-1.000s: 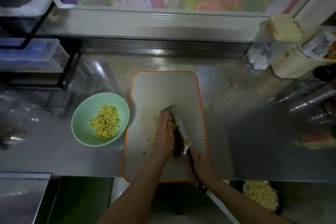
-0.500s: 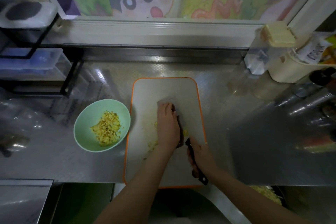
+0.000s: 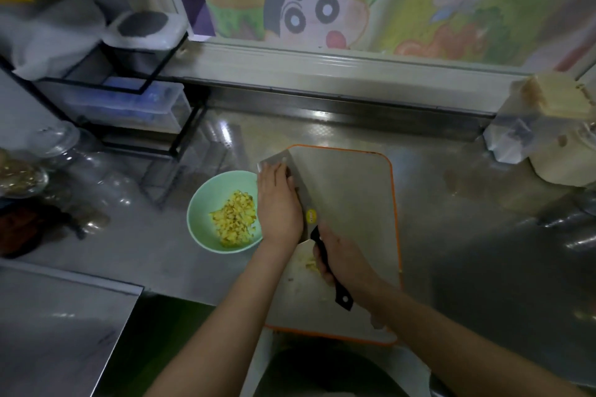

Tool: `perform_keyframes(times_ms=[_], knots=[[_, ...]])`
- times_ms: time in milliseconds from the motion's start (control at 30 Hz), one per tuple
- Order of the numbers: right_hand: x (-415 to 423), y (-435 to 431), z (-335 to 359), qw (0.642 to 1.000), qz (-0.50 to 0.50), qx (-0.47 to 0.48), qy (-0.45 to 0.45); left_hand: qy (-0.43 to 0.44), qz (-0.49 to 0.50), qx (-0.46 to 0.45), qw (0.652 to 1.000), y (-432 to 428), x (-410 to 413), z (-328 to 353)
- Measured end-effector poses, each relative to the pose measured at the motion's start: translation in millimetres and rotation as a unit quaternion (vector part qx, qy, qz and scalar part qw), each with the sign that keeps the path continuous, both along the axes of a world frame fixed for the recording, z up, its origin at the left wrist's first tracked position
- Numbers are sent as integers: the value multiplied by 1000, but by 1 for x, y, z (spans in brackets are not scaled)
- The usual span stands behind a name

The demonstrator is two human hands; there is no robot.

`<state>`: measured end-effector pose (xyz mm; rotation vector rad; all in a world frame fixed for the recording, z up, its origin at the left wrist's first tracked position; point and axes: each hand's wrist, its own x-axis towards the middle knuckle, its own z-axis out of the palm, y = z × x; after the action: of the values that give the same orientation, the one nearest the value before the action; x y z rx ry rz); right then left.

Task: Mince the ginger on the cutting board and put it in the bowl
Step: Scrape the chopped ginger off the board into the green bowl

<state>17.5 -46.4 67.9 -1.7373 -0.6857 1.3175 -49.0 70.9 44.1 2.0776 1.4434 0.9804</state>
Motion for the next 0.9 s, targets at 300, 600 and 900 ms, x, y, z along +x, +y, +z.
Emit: perform_keyframes(times_ms=[300,600,900], knots=[[-44,29,-11,998,45,-18,36,-18,17,-49,998,25,-57,-23],[-56,40,-14,999,29,-36,28,-47,-12,-53,997,30,-77,-30],[-46,44,-16,999,34,-9,-20,3,28,-76,997,28,-86,-33]])
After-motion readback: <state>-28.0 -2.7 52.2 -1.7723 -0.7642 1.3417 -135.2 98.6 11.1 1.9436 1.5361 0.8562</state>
